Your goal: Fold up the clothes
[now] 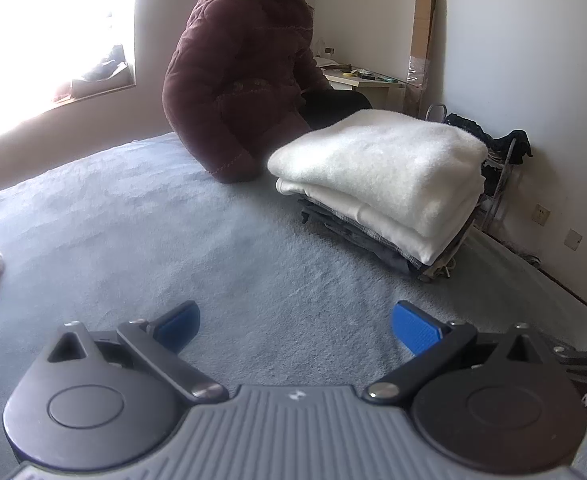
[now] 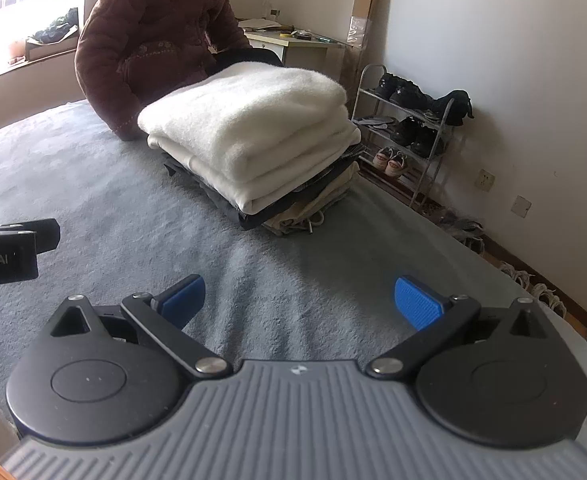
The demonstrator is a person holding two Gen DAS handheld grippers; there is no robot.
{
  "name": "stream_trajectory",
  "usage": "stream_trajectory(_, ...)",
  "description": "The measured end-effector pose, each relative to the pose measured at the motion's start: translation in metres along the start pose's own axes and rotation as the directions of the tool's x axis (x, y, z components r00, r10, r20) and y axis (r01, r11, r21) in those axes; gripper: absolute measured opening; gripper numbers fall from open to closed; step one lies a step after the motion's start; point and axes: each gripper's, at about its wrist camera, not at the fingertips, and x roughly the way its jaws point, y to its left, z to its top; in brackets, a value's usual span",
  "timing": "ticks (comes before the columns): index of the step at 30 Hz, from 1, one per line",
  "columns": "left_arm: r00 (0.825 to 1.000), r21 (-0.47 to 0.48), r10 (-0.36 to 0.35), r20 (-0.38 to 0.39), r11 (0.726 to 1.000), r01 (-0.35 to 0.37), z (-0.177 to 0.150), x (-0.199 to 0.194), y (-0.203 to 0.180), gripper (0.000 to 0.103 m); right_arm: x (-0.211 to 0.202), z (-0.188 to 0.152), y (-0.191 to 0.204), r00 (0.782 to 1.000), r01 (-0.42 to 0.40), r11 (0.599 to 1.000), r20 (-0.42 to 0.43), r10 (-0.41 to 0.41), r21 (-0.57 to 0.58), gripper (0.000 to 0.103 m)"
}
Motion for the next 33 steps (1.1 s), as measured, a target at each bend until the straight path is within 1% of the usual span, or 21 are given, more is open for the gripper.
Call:
stream_trajectory(18,1.000,-0.003,0.003,0.005,1.000,-0.003,-0.0009,-0.0017,0.0003,0.103,0.0028,-0.0017,-0.0002,1.000,-0.007,1.000,-0.025,0.007,0.007,0.102)
stream_trajectory(26,1.000,-0.021,-0.004,-0.009,1.000,0.004,-0.0011,-0.0014,0.0028,0.103,0.0041,-0.0030,0.0005,0.999,-0.012,1.000,-0.038,0.012,0.004,0.102)
stream_trajectory(33,1.000,-0.018,-0.005,-0.015,1.000,0.005,-0.0020,-0.0007,0.0013,0.103,0.0049,-0.0032,0.0004,0.999,-0.013,1.000,-0.045,0.013,0.002,0.102)
